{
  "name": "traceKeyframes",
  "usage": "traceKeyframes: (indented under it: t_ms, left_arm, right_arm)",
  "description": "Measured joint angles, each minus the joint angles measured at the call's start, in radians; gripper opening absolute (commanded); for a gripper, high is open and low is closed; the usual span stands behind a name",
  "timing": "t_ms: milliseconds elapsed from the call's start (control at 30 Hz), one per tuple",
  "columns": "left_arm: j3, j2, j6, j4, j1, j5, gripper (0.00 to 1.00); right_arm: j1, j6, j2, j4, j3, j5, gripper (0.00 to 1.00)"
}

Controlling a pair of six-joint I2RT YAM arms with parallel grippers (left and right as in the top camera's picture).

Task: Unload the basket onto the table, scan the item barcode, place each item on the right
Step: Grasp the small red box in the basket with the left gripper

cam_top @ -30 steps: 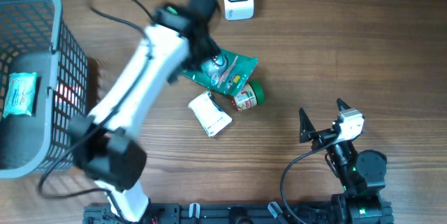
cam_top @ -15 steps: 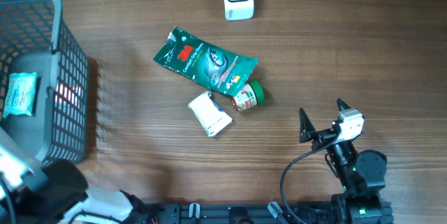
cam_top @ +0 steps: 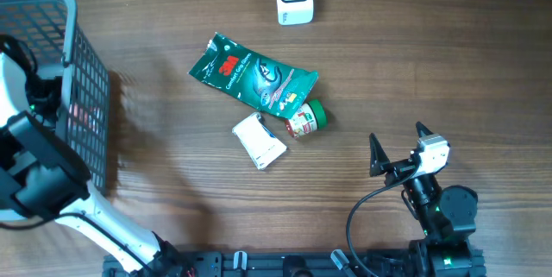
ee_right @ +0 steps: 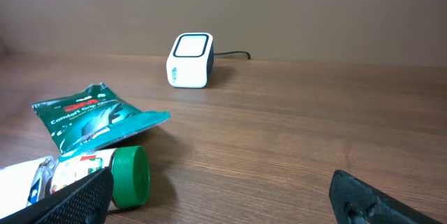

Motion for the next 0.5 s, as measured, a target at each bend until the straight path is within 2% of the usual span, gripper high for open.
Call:
traceKeyframes:
  t_ms: [33,67,133,167,233,367,500]
  left_arm:
    - [0.000,0.024,0.000,0.014,-0.006,0.001,1.00]
    - [0.000,0.044,0.000,0.021,-0.010,0.000,0.91]
    - [0.001,0.058,0.008,0.019,-0.011,0.004,0.52]
    - [0.001,0.059,0.007,0.011,-0.011,0.010,0.41]
    - [0.000,0.059,0.010,-0.016,-0.011,0.010,0.35]
    - [0.008,0.056,0.011,-0.078,-0.011,-0.008,0.36]
    - [0.172,-0.018,0.011,-0.236,-0.011,-0.031,0.36]
  right_arm:
    - [0.000,0.000,0.000,0.000,0.000,0.000,1.00]
    - [0.000,0.000,0.000,0.000,0.000,0.000,1.00]
    - [0.000,0.000,0.000,0.000,0.000,0.000,1.00]
    - [0.000,0.000,0.000,0.000,0.000,0.000,1.00]
    - [0.000,0.000,0.000,0.000,0.000,0.000,1.00]
    - [0.000,0.000,0.000,0.000,0.000,0.000,1.00]
    - [0.000,0.000,0.000,0.000,0.000,0.000,1.00]
